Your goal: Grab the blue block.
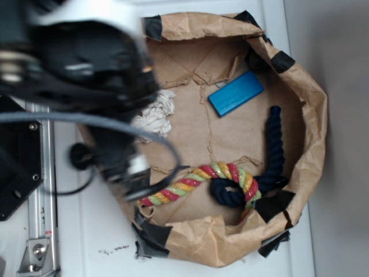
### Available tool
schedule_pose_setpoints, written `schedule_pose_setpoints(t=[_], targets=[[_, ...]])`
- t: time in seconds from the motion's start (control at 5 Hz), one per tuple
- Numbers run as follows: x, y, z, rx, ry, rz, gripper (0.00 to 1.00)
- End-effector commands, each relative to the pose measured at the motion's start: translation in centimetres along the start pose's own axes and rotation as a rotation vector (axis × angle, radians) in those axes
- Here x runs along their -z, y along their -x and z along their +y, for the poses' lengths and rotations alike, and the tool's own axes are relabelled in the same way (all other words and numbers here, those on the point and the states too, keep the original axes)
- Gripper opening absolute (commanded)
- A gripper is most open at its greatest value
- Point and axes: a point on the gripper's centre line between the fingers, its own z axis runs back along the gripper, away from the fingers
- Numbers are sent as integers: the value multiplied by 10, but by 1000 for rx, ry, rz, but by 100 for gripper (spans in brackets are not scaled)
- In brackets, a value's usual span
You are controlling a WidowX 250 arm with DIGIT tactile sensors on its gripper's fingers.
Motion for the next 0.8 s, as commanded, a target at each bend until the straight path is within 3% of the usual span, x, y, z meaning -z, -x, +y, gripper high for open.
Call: schedule_pose_setpoints(t=[0.0,0.2,0.4,0.6], targets=[[61,-69,-6,-159,-57,-36,100],[82,-89,-1,-164,-77,-26,100],[106,-82,7,-163,-102,45,100],[130,-67,14,-251,-164,123,100]])
